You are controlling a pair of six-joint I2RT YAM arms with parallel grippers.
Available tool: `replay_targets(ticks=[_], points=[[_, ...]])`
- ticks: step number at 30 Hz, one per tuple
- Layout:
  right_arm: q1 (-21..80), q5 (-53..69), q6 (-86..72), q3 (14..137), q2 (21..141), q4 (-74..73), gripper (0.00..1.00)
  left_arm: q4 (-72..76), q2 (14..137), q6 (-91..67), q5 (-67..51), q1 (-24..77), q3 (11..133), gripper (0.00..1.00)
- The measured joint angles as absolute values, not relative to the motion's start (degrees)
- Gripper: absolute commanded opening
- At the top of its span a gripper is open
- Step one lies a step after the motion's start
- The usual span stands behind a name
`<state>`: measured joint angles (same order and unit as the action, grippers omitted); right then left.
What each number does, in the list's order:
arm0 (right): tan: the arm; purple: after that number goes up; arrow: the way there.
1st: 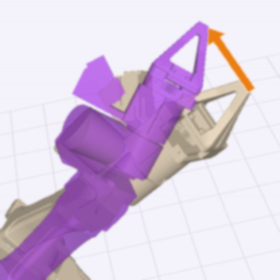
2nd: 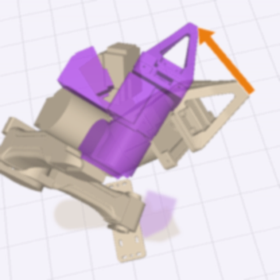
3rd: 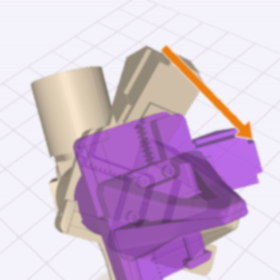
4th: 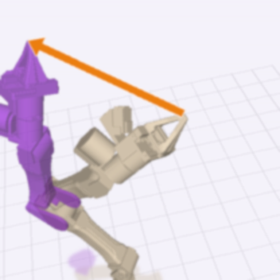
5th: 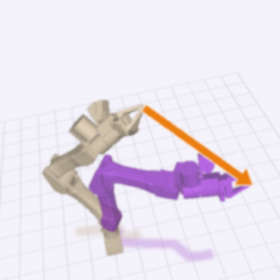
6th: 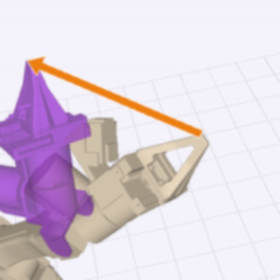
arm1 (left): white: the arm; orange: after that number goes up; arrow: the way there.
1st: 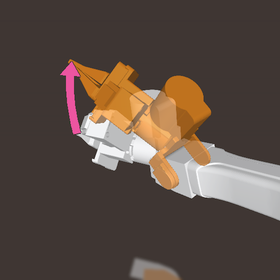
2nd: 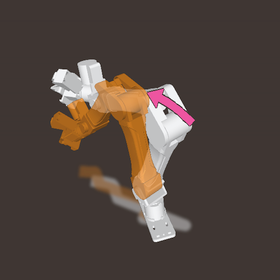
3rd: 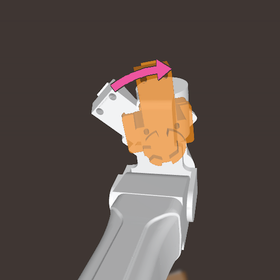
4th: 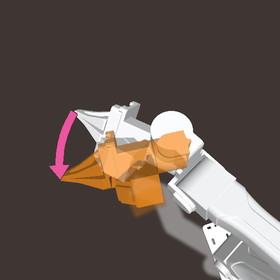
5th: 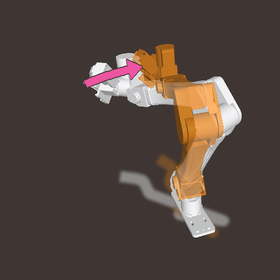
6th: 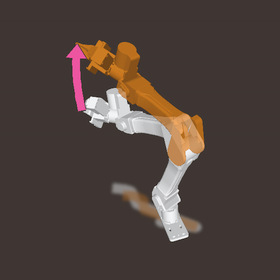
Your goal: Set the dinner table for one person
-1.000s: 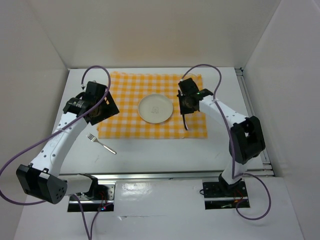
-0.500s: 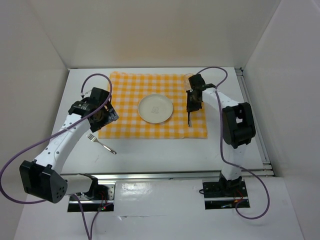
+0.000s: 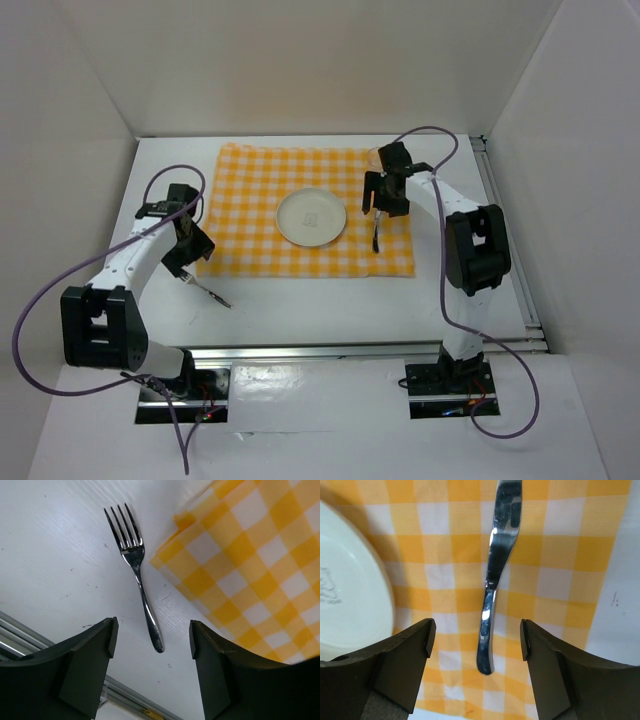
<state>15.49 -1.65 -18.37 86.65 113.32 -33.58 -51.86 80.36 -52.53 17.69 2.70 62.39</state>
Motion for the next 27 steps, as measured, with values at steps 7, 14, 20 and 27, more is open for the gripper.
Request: replay_targets(ticks=[7, 14, 20, 27], points=[[16.01, -1.26, -18.41, 84.97, 101.73, -33.8, 0.8, -48.16, 81.28, -54.33, 14.35, 1.5, 54.87, 0.73], [16.53, -1.02, -18.33, 82.13, 91.96, -33.93, 0.8, -44.34, 82.91, -57.69, 12.93, 0.8, 51.18, 0.68], [16.53, -1.06, -18.13, 79.66, 91.18, -35.07, 0.8, -41.08, 86.32, -60.1, 12.47, 0.23, 48.9, 0.57], [16.53, -1.74, -17.91, 78.65, 90.52, -36.51, 0.8, -38.57, 87.24, -61.08, 11.46, -2.52, 47.13, 0.22]])
